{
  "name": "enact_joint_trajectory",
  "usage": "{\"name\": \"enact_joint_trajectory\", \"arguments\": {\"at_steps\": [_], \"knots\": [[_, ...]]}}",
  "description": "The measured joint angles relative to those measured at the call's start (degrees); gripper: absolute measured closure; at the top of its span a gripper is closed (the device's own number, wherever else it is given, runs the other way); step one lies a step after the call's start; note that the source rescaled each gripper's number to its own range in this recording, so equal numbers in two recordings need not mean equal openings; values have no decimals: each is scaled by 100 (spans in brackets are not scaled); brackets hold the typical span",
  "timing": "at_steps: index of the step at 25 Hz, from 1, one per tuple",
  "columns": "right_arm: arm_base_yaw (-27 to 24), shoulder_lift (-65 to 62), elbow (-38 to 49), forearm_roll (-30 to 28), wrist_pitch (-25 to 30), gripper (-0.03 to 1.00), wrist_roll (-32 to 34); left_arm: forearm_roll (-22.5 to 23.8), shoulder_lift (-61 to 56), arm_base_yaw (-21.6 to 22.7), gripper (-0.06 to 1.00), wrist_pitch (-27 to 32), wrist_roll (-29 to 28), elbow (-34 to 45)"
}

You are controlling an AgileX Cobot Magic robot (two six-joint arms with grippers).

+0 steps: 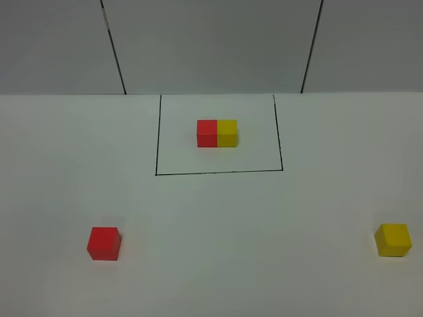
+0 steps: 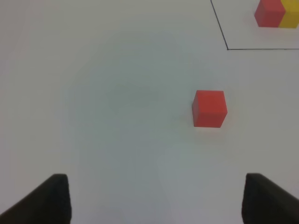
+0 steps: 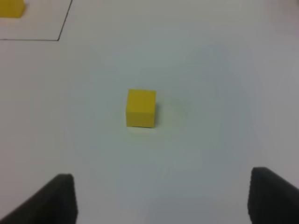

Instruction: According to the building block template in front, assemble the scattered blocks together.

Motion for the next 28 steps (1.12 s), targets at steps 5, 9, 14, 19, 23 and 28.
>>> {"name": "enact_joint_trajectory", "arguments": {"at_steps": [5, 9, 14, 19, 23, 28], "knots": [[0, 0, 0, 0, 0, 42, 0, 0, 0, 0, 17, 0, 0, 0], [0, 0, 0, 0, 0, 42, 0, 0, 0, 0, 17, 0, 0, 0], [0, 0, 0, 0, 0, 42, 0, 30, 73, 0, 17, 0, 0, 0], [0, 0, 0, 0, 0, 42, 0, 56, 775, 0, 17, -267, 189, -143], [0, 0, 0, 0, 0, 42, 0, 56, 1762, 0, 17, -608, 252, -481], [0, 0, 0, 0, 0, 42, 0, 56, 3168, 0, 17, -659, 297, -1093]]}}
